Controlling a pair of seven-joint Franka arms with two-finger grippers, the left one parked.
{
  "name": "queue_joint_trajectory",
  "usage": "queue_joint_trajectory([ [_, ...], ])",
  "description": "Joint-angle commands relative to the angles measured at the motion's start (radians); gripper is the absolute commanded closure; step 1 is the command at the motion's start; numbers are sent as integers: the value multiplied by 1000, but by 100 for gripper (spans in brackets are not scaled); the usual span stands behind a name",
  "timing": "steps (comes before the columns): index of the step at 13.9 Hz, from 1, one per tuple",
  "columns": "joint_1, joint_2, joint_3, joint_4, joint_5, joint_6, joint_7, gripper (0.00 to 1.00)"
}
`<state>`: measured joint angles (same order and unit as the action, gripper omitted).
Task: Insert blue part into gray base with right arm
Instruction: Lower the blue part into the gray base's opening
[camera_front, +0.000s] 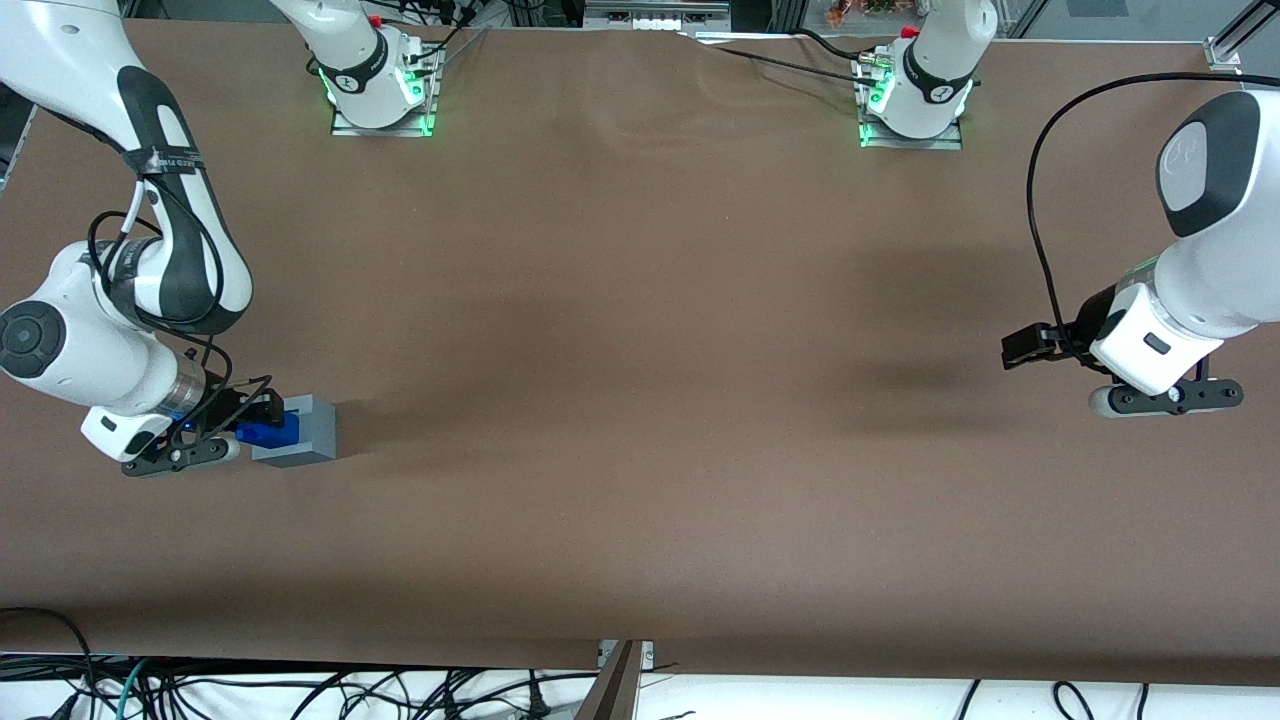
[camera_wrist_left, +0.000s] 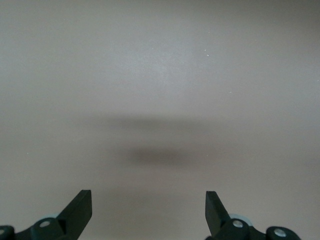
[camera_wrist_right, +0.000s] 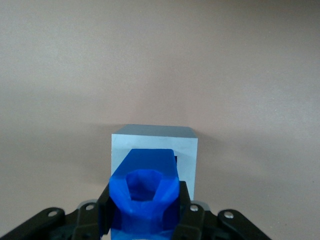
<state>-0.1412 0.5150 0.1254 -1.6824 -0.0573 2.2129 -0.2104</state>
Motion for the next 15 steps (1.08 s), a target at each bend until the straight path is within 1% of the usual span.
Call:
queue_joint_trajectory([
  [1,-1,-18,-1,-75,16,-5,5,79],
  [5,-1,-26,-1,-80,16,-47,19,79],
  [12,-11,-12,-1,-68,5,-29,0,79],
  [15,-12,-4,-1,-66,2,5,0,79],
])
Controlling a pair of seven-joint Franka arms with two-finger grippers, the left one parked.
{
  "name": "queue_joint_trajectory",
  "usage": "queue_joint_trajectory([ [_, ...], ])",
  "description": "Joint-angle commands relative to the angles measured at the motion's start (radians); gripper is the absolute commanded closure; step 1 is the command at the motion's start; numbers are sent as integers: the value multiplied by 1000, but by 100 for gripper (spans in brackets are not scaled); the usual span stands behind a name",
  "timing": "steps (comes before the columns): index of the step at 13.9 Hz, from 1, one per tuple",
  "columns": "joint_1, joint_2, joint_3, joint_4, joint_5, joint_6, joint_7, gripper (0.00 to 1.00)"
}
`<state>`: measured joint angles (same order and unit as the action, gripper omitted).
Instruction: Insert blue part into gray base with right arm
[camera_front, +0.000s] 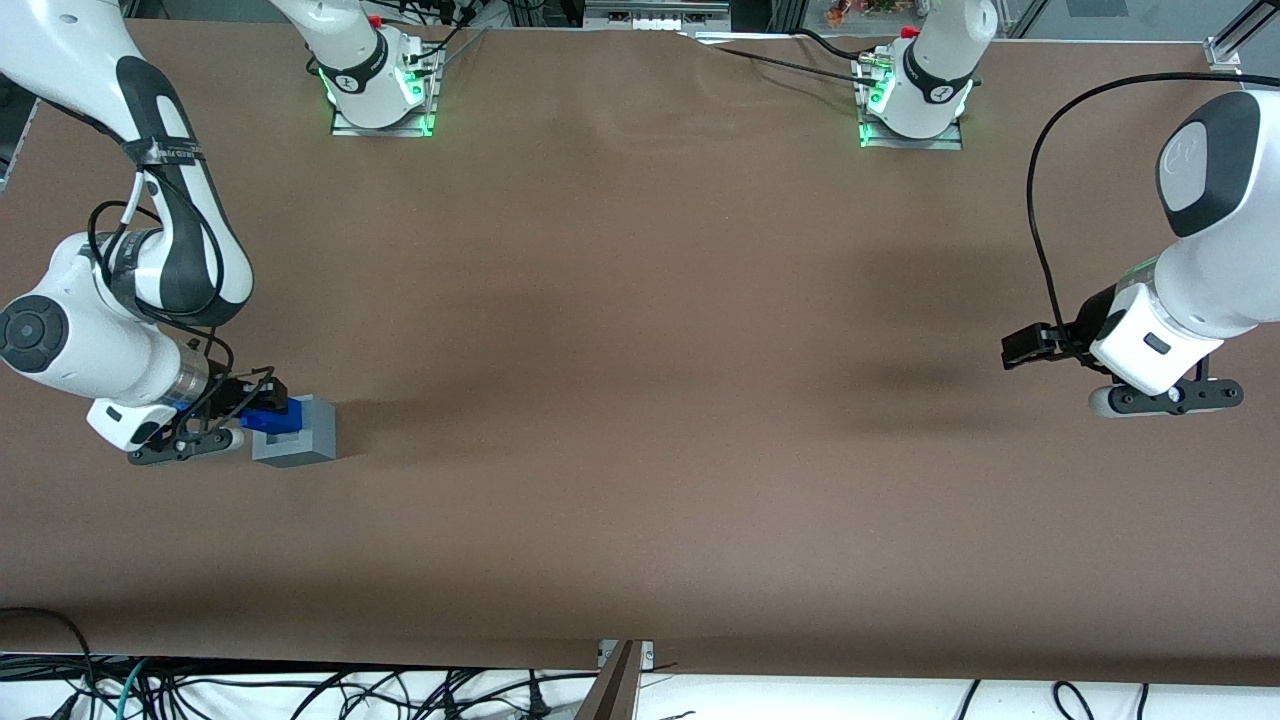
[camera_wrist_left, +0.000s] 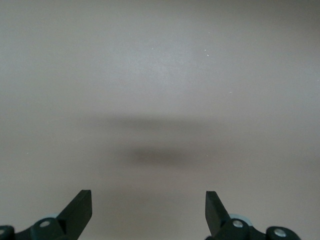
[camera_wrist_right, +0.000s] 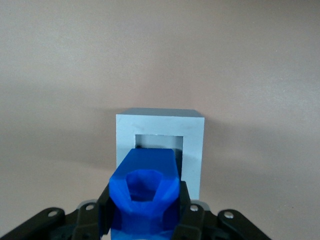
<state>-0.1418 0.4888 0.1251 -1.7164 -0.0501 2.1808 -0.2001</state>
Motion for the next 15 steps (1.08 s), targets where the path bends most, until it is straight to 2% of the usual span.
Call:
queue_joint_trajectory([
  [1,-13,24,-2,-31,-7,40,-10,79],
  [5,-24,24,-2,-23,-30,40,-12,79],
  [15,-13,59,-1,20,-28,45,30,79],
])
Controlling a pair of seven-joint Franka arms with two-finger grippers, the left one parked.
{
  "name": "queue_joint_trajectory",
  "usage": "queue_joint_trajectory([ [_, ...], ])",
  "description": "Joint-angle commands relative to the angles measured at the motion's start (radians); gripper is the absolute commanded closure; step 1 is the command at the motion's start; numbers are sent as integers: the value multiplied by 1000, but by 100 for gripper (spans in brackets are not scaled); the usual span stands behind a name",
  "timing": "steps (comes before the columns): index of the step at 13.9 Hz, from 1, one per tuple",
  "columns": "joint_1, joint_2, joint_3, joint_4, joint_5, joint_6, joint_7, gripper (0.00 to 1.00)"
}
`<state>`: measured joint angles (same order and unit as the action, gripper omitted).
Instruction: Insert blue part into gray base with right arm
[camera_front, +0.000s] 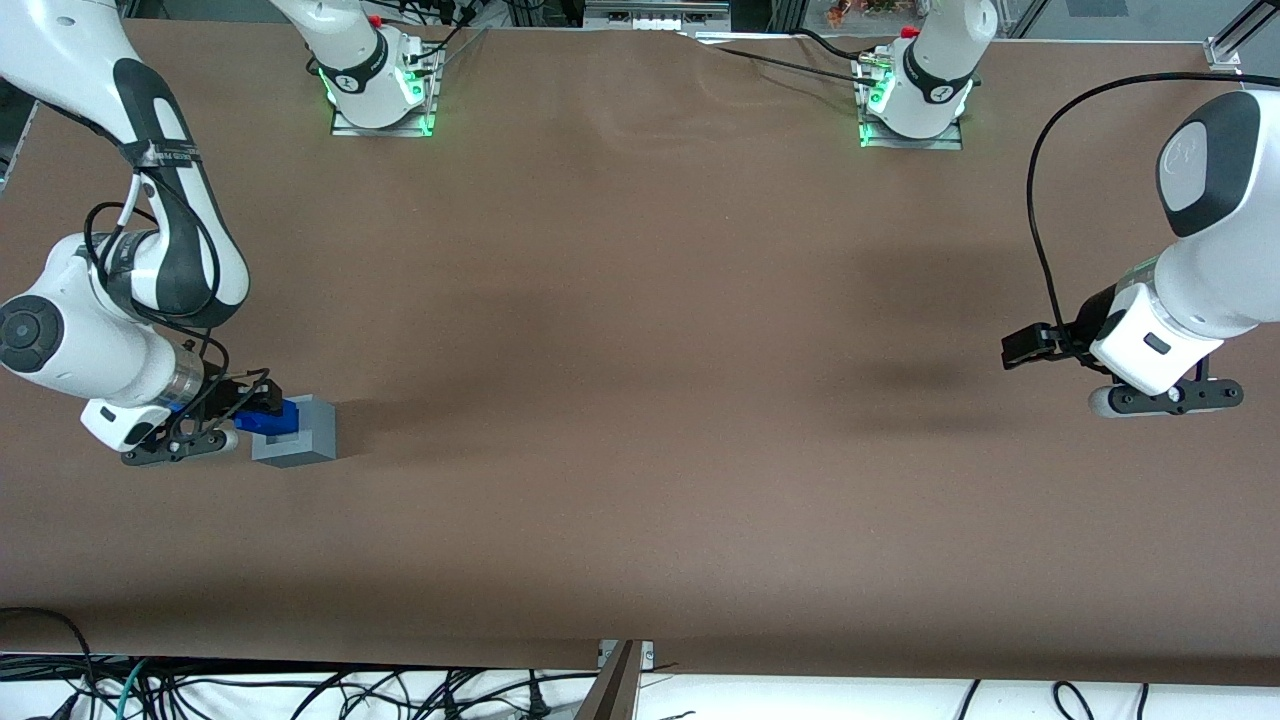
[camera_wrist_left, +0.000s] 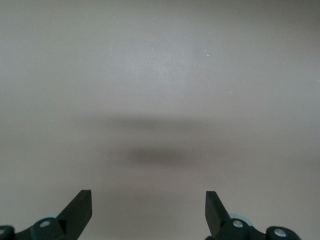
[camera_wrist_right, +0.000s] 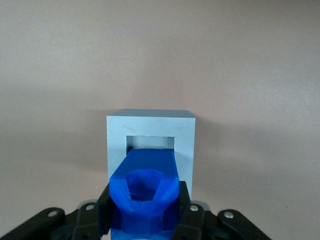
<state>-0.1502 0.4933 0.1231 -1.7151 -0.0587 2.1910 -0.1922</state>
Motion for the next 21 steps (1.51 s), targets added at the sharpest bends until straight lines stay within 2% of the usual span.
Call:
queue_joint_trajectory([
  [1,-5,57,1,22,-20,35,27,79],
  [11,3,108,0,78,-13,35,33,79],
  [12,4,108,1,78,-10,35,33,63],
  [13,4,107,0,78,-10,35,36,5],
  [14,3,103,0,78,-9,35,37,0],
  [16,1,81,0,78,-9,18,66,0],
  [21,1,-56,6,106,-18,-205,103,0],
])
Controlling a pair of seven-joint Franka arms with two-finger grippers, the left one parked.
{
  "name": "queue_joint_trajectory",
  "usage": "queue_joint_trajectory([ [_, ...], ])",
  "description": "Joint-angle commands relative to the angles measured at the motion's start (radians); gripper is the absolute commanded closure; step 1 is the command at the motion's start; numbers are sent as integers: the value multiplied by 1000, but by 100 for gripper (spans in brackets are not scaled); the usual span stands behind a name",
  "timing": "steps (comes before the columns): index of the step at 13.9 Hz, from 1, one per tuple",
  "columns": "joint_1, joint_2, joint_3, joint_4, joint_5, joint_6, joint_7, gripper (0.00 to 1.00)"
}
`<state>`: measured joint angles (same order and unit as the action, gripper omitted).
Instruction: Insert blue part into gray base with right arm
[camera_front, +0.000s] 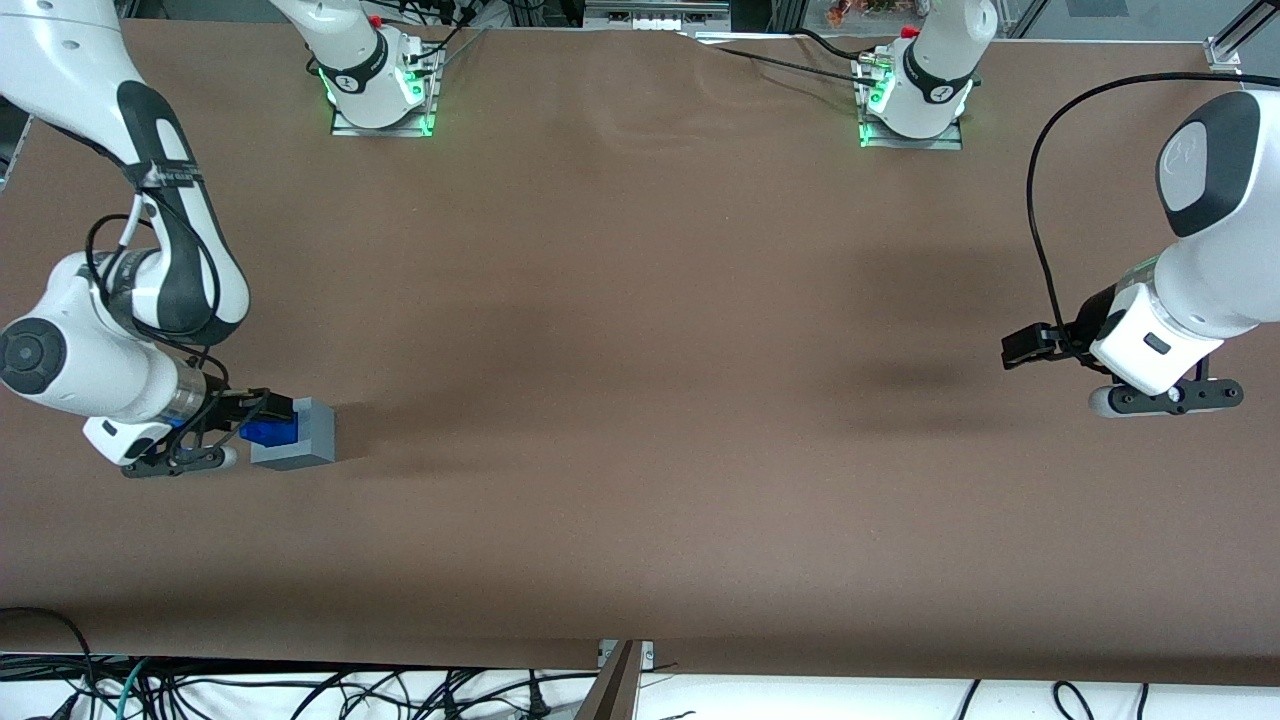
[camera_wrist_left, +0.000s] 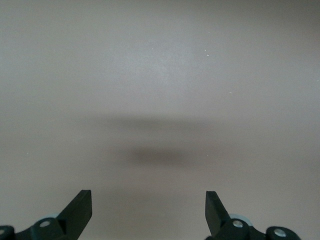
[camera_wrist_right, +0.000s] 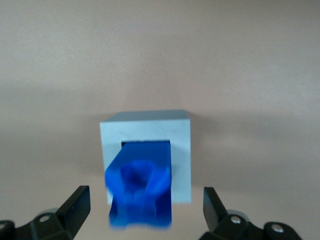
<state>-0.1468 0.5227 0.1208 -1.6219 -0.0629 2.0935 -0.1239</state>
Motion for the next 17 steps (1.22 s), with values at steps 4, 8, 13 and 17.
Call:
queue_joint_trajectory([
  [4,-5,-232,48,130,-23,-440,43,0],
  [8,-7,-337,56,200,-8,-556,44,0],
  [13,-4,-349,66,200,-12,-550,36,0],
  [17,-4,-352,69,200,-12,-558,36,0],
])
